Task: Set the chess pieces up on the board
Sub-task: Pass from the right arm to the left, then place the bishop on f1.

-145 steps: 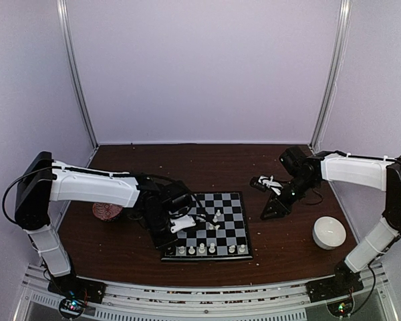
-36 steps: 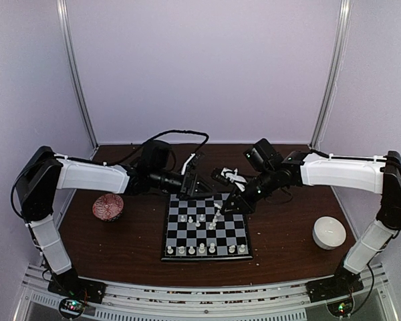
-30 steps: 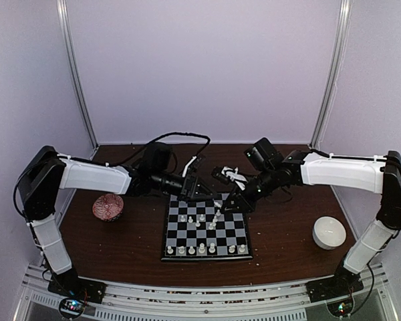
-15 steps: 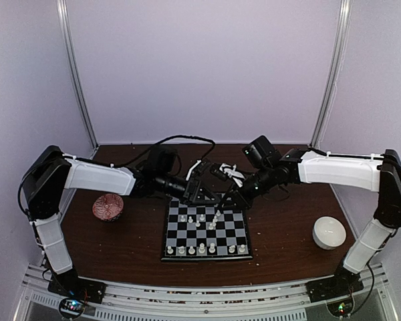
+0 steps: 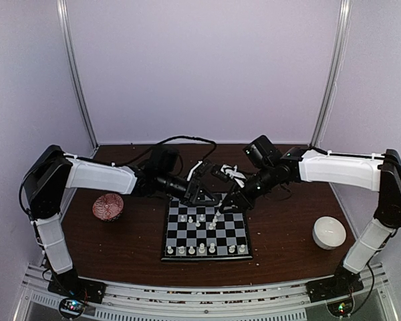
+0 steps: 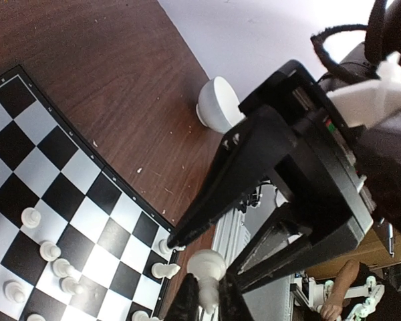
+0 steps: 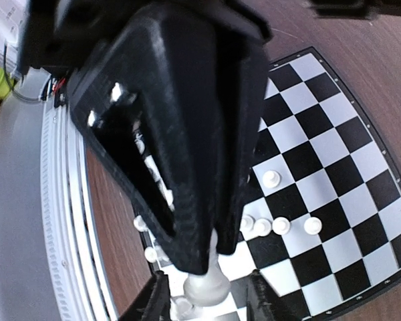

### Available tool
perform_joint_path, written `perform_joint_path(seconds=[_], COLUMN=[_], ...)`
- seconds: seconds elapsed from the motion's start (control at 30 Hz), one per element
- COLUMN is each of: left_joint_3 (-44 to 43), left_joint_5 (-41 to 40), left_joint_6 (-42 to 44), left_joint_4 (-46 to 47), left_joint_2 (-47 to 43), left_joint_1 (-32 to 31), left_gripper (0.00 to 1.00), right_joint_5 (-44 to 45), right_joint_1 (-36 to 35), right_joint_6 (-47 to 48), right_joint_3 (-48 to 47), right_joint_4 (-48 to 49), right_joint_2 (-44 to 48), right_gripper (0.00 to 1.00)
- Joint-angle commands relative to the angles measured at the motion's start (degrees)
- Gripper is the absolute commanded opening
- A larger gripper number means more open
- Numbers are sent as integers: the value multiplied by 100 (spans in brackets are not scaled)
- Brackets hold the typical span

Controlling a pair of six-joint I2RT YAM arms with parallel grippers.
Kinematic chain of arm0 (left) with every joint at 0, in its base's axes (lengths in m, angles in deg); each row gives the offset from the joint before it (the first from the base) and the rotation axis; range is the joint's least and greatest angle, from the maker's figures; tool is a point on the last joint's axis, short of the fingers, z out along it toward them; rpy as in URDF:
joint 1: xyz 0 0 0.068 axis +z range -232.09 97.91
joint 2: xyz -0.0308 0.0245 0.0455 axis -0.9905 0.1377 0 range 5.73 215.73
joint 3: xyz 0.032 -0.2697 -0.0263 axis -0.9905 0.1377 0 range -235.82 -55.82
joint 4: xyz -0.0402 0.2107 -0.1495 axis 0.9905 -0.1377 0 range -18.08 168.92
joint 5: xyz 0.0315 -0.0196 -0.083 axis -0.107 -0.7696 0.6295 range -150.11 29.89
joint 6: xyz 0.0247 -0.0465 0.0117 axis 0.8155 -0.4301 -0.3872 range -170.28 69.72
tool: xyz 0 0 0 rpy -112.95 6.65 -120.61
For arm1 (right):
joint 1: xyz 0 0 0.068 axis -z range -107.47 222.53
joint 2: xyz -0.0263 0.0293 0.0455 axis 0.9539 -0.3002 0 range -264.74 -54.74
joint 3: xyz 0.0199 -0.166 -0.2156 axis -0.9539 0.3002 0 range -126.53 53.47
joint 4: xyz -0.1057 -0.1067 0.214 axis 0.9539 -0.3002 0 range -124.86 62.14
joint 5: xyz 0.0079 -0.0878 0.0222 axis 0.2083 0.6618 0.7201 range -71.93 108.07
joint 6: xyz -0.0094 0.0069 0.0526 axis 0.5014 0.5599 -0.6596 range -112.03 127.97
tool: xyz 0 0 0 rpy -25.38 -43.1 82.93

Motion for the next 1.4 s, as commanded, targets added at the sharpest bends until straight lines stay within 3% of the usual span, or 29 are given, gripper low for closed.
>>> perform_joint_path(seconds=[0.0,0.2,0.4,0.57,0.77,1.37], left_joint_3=[-513,-1407,-2433,-3093,-3301,-3772], left_joint_5=[-404,-1612,-3191,-3916,-4771,-4734], left_joint_6=[1106,2664,4216,4659,5232,5797], left_joint_4=[-1275,-3535,-5364,-6231,-6473,-6454], left_joint_2=[-331,-523,-306,101,426,1390], left_joint_1=[-29,-225,-1070,-1528,-2037,-2393], left_gripper=[4,3,4,5,5,6], right_joint_5=[-292,-915,-930,-615,-390,-609], right_joint_1=[392,1355,2081,2382,2470,2480], right_joint_6=[638,1097,592,585,648,770], right_joint_3=[202,657,1451,1342,1317,1213], right_joint_4=[-633,-1315,-340,-308,-284,-572], right_joint_2=[703,1472,1663,1580,1488,1213], right_gripper=[46,52,54,53,54,53])
